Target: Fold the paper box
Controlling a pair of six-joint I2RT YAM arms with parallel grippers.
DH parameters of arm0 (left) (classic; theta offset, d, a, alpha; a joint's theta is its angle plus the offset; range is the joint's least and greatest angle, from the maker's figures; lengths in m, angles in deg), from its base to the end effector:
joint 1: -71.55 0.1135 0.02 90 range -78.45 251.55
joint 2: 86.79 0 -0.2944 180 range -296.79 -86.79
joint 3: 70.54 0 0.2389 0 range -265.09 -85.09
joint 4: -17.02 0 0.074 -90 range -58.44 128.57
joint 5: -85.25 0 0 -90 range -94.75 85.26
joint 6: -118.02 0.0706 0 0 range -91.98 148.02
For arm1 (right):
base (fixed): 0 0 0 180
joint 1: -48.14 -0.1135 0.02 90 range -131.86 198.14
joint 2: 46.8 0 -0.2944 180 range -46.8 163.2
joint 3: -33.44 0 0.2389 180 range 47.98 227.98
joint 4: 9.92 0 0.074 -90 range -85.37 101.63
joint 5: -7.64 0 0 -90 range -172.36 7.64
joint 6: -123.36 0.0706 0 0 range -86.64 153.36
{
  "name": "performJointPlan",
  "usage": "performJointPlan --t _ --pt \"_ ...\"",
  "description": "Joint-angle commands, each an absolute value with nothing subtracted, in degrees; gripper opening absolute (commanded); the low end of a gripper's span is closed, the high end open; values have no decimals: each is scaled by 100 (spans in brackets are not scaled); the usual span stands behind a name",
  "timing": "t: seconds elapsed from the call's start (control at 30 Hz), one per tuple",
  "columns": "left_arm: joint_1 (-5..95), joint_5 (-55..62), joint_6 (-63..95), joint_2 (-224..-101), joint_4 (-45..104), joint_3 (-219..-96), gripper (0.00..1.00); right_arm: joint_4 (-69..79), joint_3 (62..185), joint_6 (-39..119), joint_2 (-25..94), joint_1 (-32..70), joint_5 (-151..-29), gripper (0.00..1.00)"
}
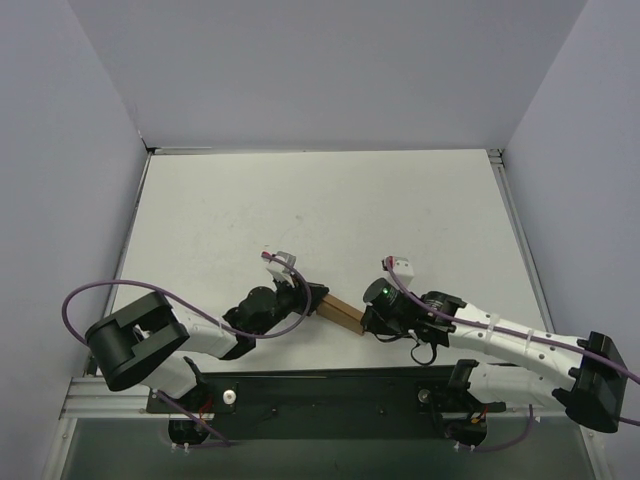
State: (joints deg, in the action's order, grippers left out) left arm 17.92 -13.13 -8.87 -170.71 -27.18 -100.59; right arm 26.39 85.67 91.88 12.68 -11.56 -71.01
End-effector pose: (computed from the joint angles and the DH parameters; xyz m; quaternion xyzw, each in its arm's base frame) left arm 0.1693 -0.2125 0.1891 0.0643 0.7609 -0.4176 0.4924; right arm 0.1186 0.1754 0.2383 0.0296 0.9148 0.2900 0.2794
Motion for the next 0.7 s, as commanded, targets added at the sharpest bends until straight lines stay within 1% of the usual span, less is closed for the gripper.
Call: performJointPlan --t 0.0,0.07,0.17,0.27,0.6,0.67 --pt "1565 -1256 -565 -17450 -1089 -9853 28 3223 8893 9040 1428 -934 -7156 18" --pt "1556 -1274 -556 -17468 -1080 -9853 28 3126 8999 9075 1341 -820 -7077 26" --pt "1556 -1283 -538 -17476 -1071 -9871 28 2924 8947 9181 1121 -749 -7041 32" --pt "1521 -1301 -529 -17476 -1054 -9897 28 2906 8859 9251 945 -732 -6980 34" --pt "1460 -1353 -512 -17459 -966 -9941 28 2845 8455 9427 962 -740 -7261 33" --pt "1451 -1371 -520 -17450 -957 -9941 28 2845 8340 9453 980 -740 -7339 31"
